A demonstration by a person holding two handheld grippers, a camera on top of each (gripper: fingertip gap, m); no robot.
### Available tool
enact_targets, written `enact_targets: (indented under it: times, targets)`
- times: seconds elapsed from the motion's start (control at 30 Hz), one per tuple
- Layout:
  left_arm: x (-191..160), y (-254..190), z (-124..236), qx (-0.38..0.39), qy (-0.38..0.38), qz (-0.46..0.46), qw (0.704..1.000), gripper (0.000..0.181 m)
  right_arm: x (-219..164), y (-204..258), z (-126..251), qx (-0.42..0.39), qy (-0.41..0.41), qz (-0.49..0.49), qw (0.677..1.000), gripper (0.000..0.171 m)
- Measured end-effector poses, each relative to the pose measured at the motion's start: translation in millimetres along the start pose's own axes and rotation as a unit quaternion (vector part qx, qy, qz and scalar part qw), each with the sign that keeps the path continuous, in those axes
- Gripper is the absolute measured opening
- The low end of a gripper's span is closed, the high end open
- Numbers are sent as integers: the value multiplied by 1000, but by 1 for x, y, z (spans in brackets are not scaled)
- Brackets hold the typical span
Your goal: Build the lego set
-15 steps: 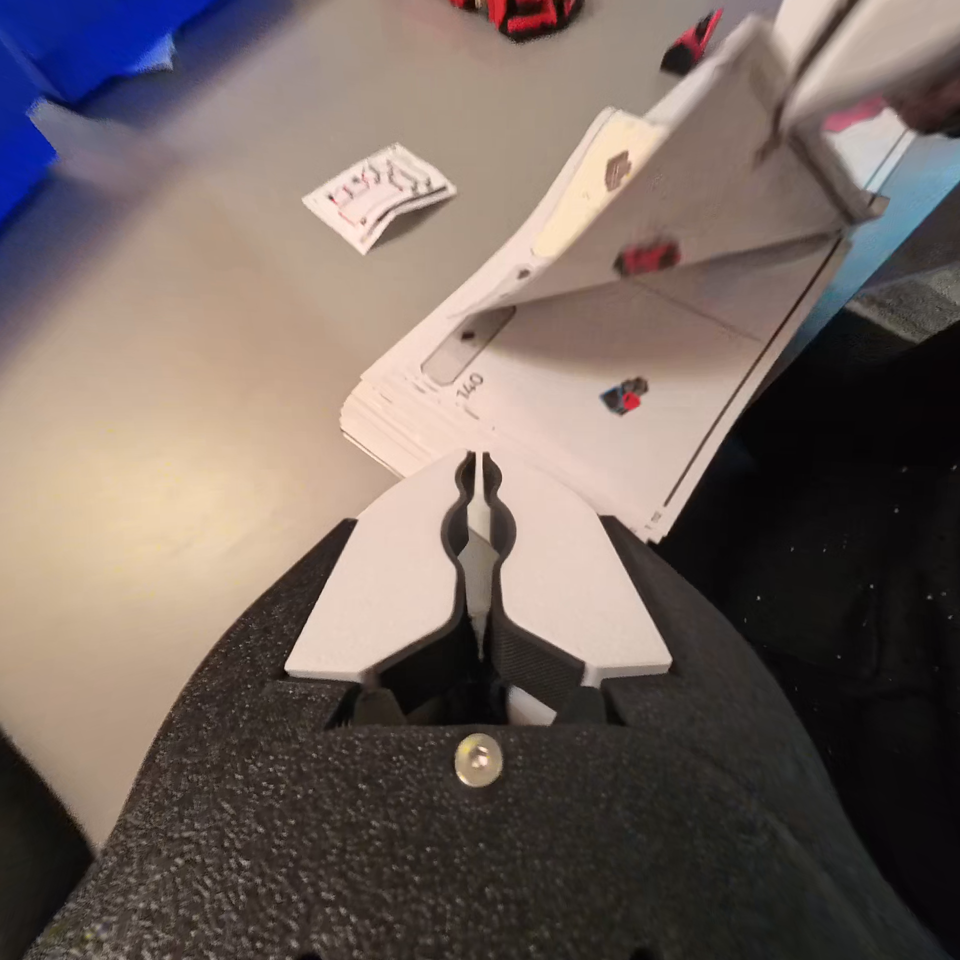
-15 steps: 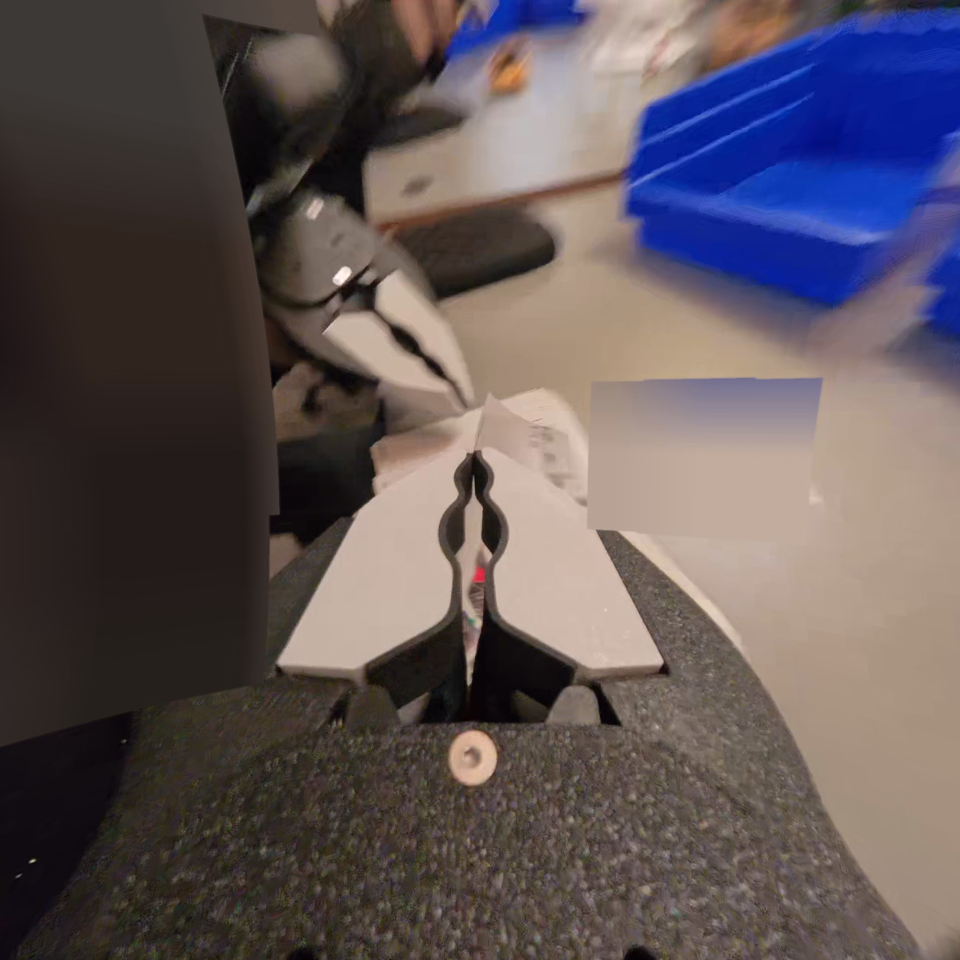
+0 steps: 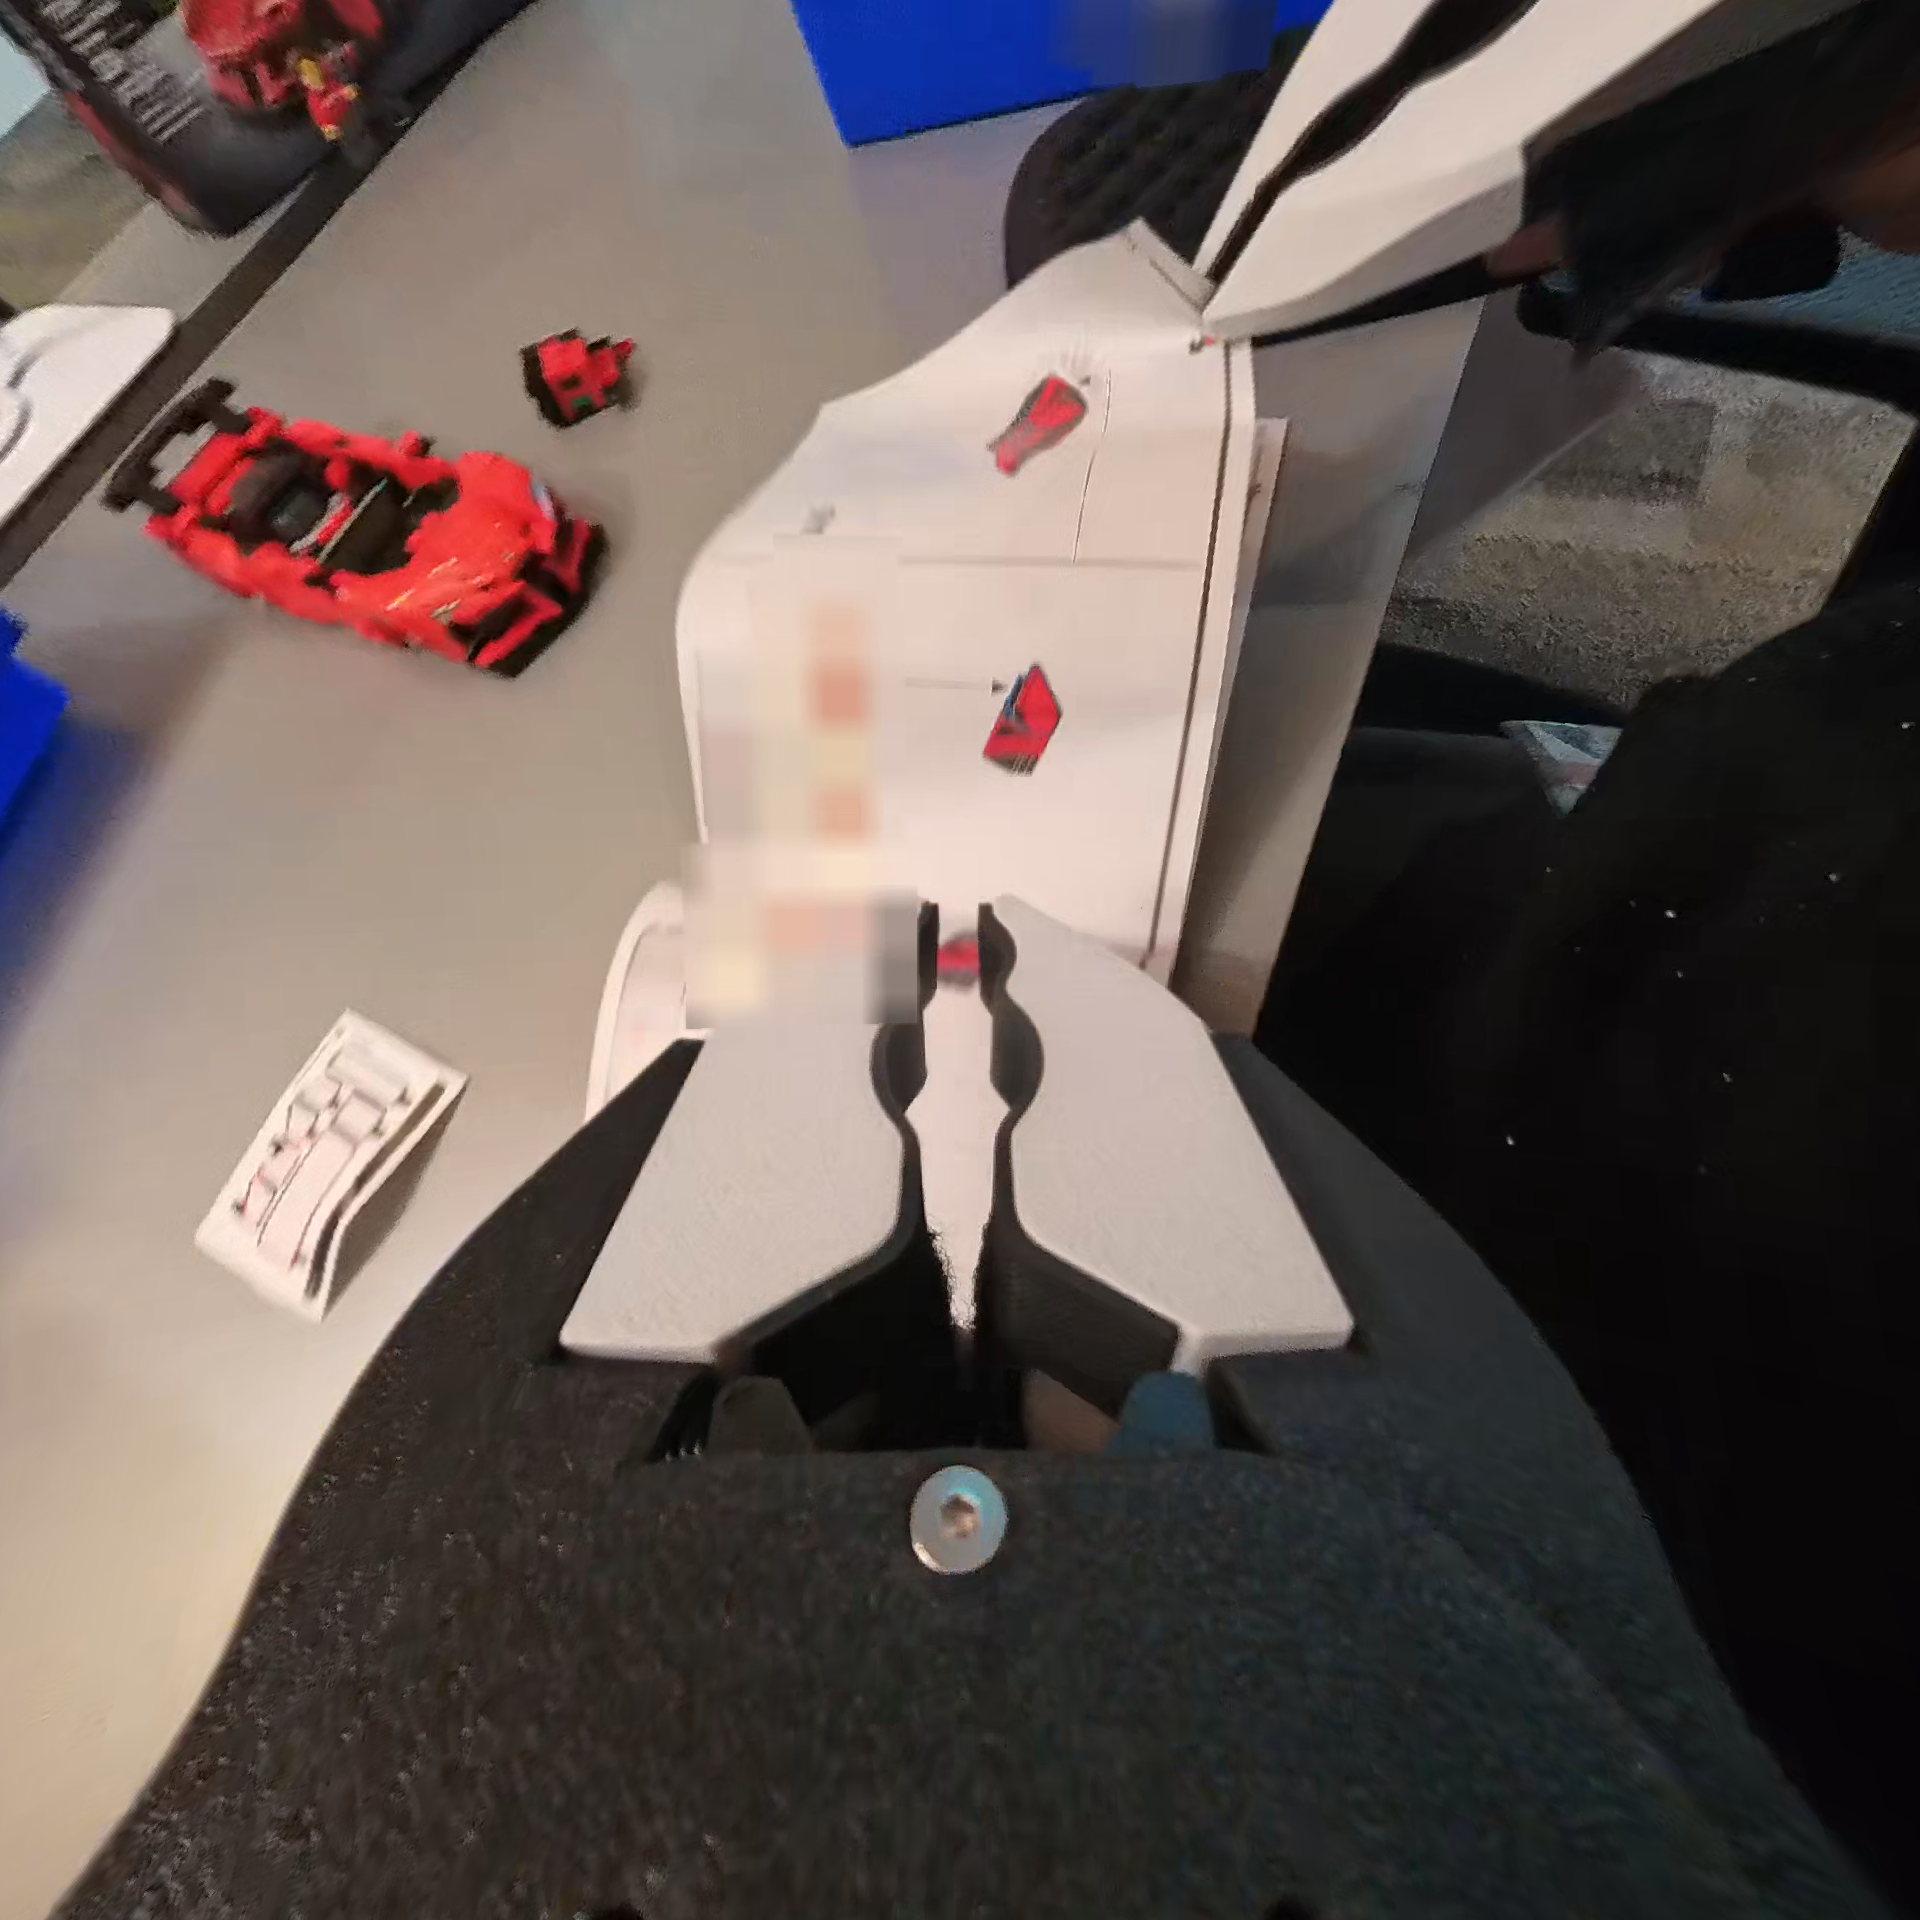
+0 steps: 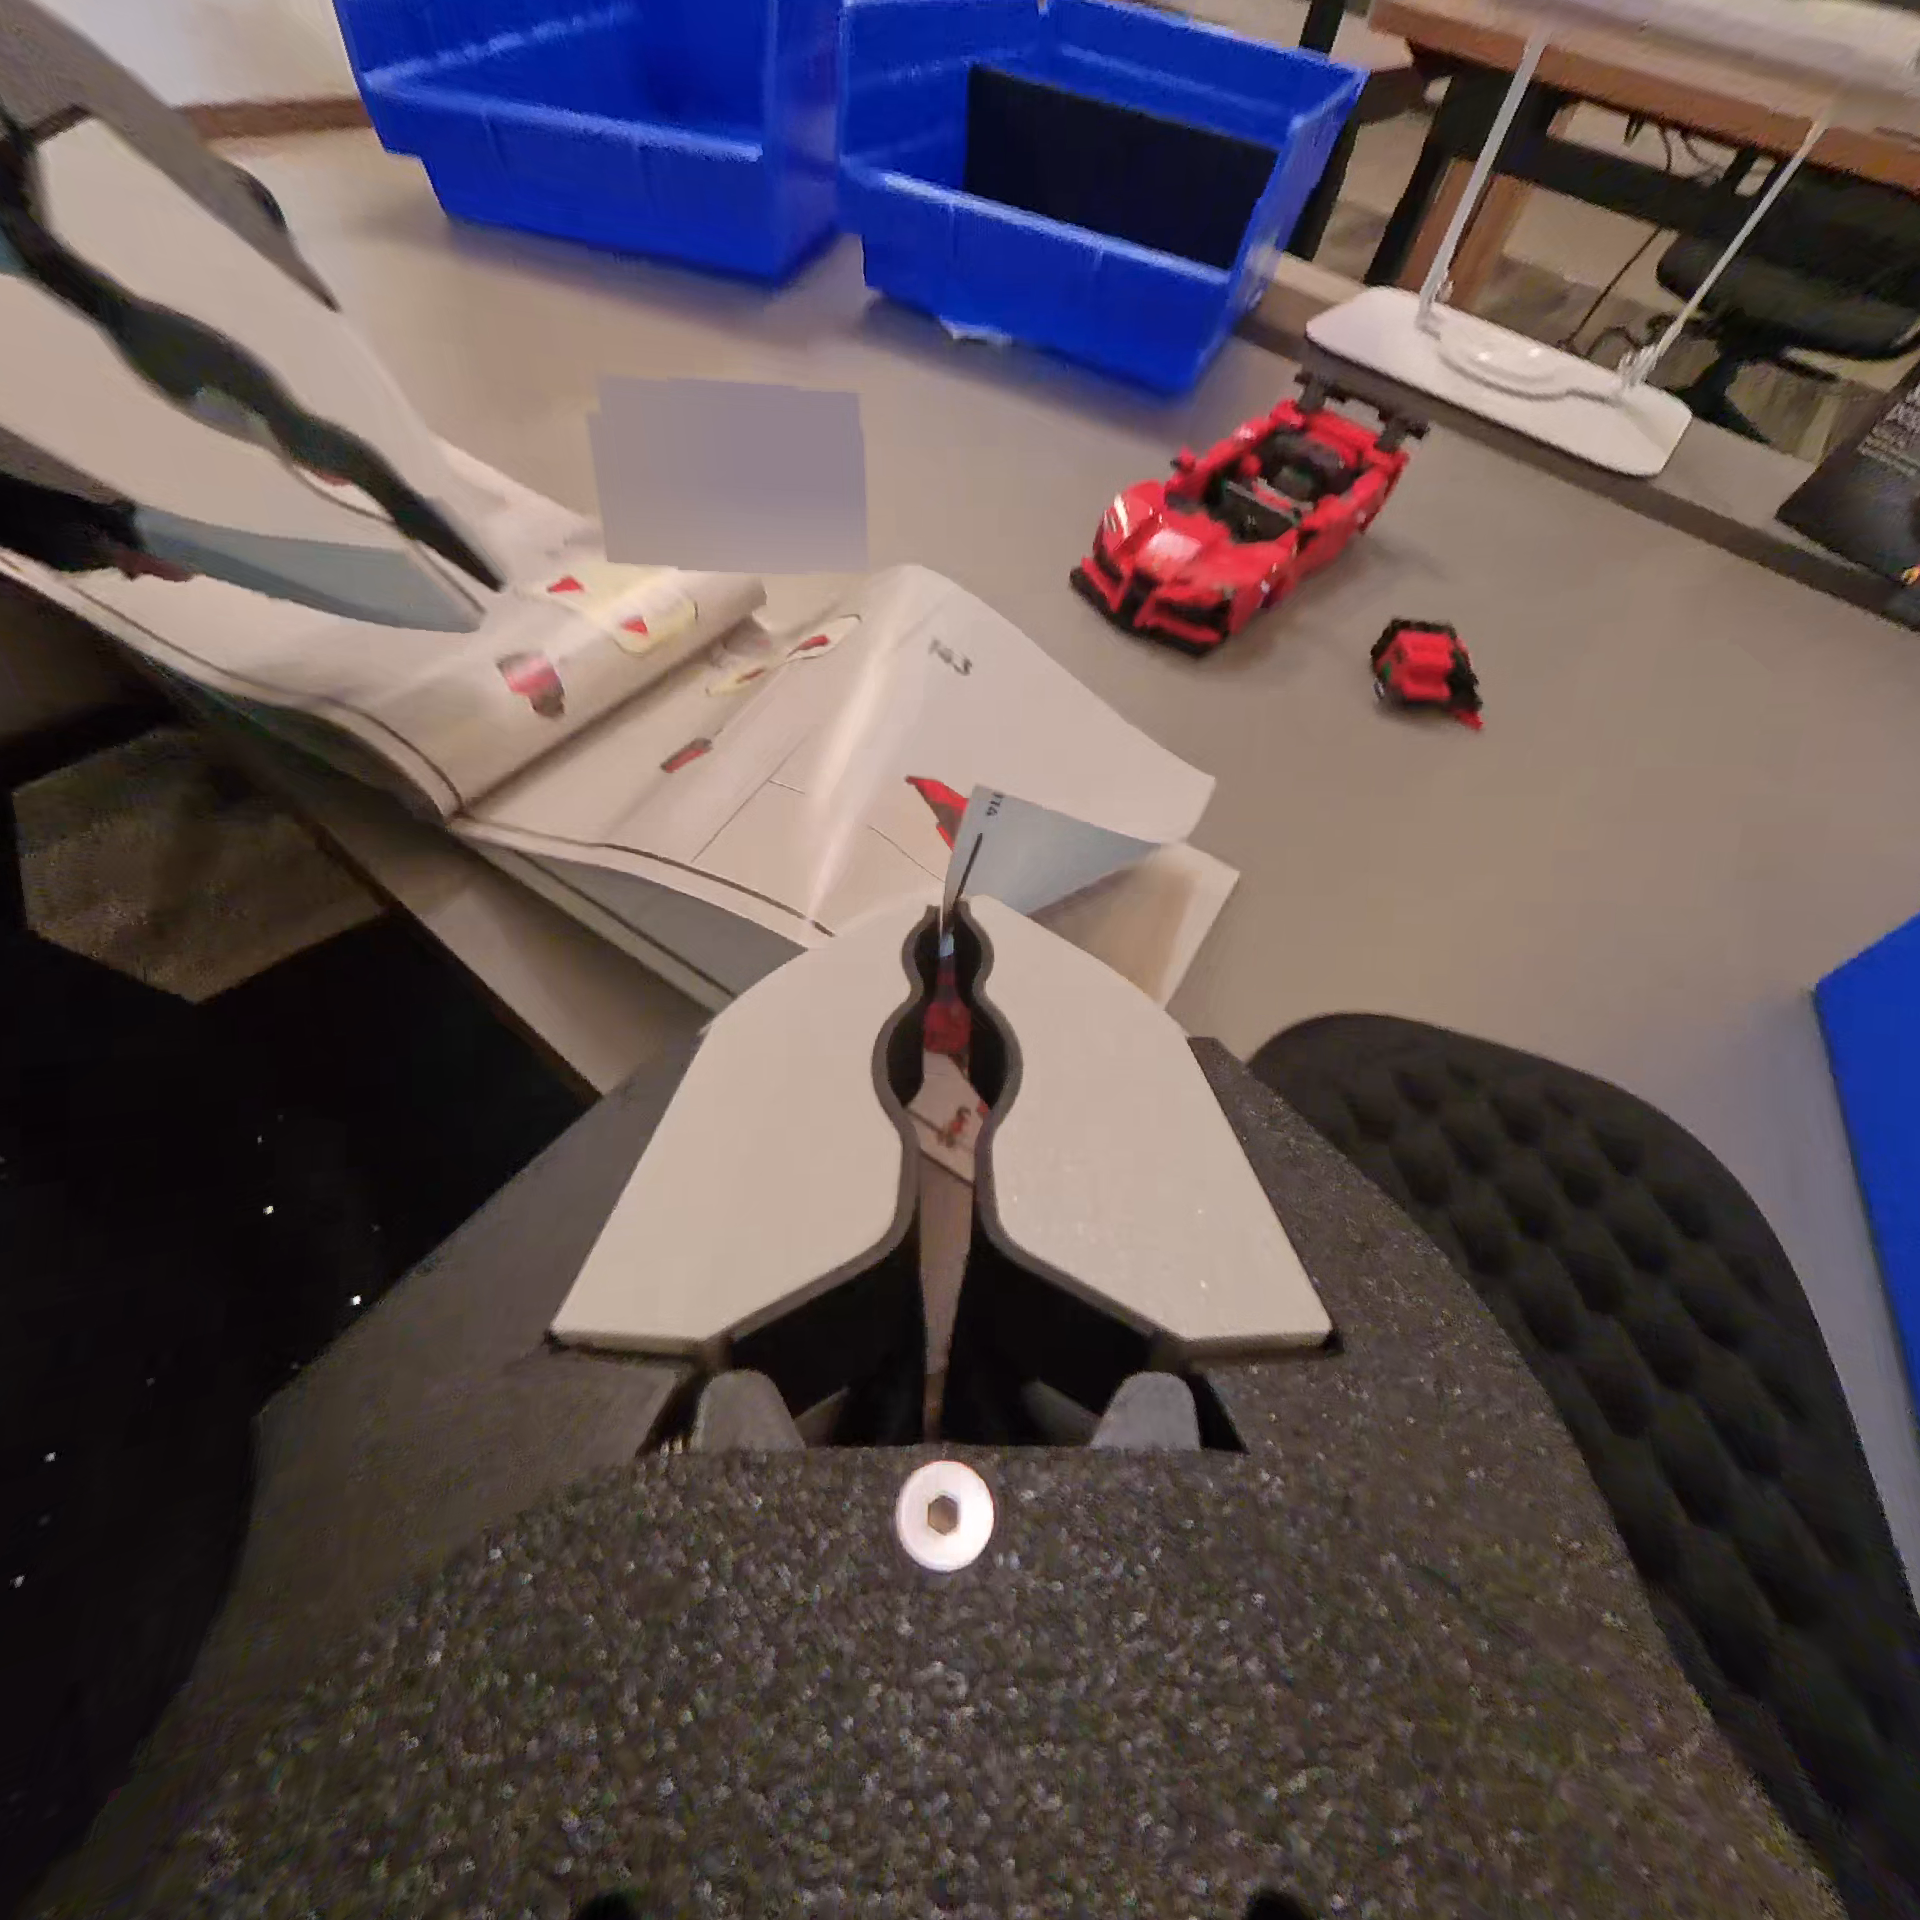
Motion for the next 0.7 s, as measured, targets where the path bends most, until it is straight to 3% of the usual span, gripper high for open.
enact_targets:
  times: [0.13, 0.3, 0.37, 0.5, 0.7]
  targets:
    - [9, -4, -33, -28, 34, -3, 999, 7, -14, -9, 6, -1, 27, -21, 999, 12]
    - [7, -7, -42, -22, 72, -20, 997, 7, -14, -28, 20, -21, 16, -25, 999, 11]
    - [5, -6, -43, -24, 83, -19, 996, 6, -9, -27, 18, 13, 5, -28, 1000, 8]
    - [4, -7, -45, -33, 95, -7, 995, 6, -18, -12, -5, 120, 81, -38, 989, 12]
    - [-2, -10, -48, -37, 123, -9, 992, 6, -32, -3, -21, 127, 145, -22, 981, 13]
Point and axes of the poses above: each gripper's, where its closed fingertips meet, z back along the fingers, x out of its top, y = z × x across the jaws, the point moved 7 cm from there along z, back along the fingers, and after that the axes turned 10 degrees about z, right-handed, at the moved point
